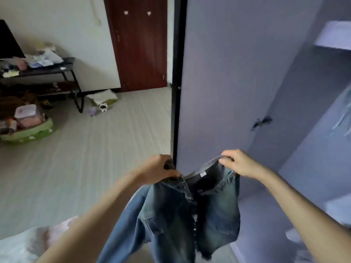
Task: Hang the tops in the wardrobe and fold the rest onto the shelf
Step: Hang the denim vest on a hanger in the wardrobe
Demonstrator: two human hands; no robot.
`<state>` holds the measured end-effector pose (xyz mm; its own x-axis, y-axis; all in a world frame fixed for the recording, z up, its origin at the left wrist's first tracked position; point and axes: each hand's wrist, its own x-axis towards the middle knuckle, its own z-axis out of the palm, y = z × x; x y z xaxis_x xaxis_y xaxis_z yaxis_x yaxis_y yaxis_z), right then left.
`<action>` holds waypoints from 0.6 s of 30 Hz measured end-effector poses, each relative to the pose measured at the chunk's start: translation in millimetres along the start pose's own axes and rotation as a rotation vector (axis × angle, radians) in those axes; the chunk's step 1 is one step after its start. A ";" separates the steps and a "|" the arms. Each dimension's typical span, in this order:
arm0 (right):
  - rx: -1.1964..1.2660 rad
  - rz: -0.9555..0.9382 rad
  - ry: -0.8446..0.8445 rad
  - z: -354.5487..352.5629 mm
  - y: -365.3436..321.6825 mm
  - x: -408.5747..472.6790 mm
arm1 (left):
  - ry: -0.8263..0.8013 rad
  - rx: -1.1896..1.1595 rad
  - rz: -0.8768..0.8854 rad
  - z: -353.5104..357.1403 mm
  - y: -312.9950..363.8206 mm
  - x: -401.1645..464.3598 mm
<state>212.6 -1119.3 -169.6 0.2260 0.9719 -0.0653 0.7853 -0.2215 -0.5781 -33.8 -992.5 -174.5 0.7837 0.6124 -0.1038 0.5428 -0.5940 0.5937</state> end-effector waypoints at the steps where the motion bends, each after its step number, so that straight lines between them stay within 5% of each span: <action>1: 0.030 0.035 0.126 -11.6 18.9 -15.9 | -0.060 0.033 0.048 10.8 17.6 17.2; 5: 0.045 0.127 0.438 -31.8 60.9 -48.8 | -0.110 0.108 0.158 41.4 66.1 57.3; 9: 0.056 0.279 0.757 -68.9 95.8 -67.0 | 0.064 -0.011 0.229 58.6 129.2 104.2; 18: 0.251 0.327 0.883 -153.4 149.5 -68.3 | 0.406 -0.326 0.363 68.1 256.3 213.9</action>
<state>403.0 -1231.0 -126.9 0.8421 0.4337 0.3207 0.4845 -0.3470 -0.8030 293.6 -1049.2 -98.9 0.6890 0.5889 0.4224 0.0942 -0.6506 0.7535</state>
